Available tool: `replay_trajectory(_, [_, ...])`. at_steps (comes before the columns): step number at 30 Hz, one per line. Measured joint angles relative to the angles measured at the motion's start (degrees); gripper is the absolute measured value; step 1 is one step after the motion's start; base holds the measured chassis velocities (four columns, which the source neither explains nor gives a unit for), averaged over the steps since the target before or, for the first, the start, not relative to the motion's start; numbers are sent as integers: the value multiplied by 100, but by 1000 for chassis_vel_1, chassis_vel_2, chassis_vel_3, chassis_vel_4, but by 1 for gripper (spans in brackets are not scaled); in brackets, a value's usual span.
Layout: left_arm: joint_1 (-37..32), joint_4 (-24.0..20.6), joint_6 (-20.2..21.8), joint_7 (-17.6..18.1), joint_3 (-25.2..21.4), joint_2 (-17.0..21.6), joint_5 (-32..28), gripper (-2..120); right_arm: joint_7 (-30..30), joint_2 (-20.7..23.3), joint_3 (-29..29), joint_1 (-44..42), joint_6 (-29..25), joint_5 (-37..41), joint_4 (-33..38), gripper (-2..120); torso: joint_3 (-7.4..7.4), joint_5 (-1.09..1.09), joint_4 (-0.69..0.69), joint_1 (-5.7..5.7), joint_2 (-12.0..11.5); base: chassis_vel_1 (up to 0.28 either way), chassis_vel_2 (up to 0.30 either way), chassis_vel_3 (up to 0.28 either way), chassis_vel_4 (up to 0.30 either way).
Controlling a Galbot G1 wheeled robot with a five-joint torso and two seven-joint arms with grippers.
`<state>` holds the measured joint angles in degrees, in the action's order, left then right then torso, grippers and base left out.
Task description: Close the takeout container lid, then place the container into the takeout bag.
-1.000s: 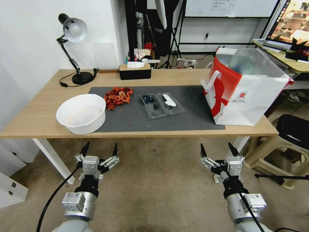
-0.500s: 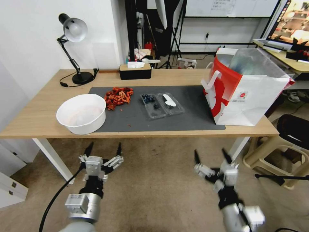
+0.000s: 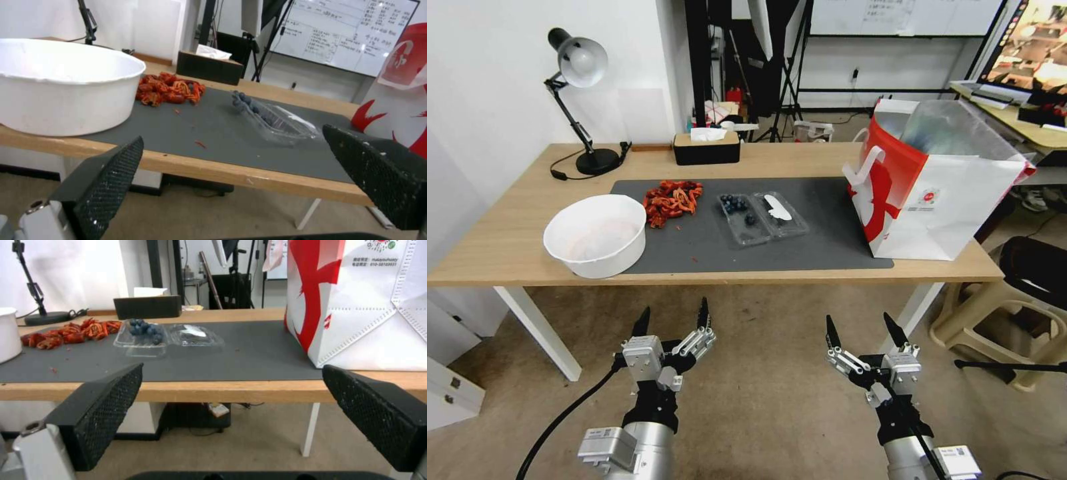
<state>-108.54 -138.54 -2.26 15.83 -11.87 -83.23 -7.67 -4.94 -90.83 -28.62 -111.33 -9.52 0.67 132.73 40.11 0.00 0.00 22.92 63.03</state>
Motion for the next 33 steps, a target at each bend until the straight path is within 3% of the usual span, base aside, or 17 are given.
replay_trajectory(14, [232,215,-118,-132,-203,240,-58,100,9,-9,-15,36,-18,-21,-93,100,0,0,0,0,0,0,0,0,0])
replay_trajectory(20, [758,295,167,-25,-359,623,-608,100,-9,54,37,115,33,-81,-186,100,0,0,0,0,0,0,0,0,0])
replay_trajectory(27, [1493,555,452,34,-227,1021,-1315,100,-14,3,64,116,50,-246,-215,100,0,0,0,0,0,0,0,0,0])
replay_trajectory(33, [2937,1128,809,300,117,1687,-2382,100,-1,-115,39,64,46,-423,-228,100,1,0,-1,0,-1,0,0,0,0])
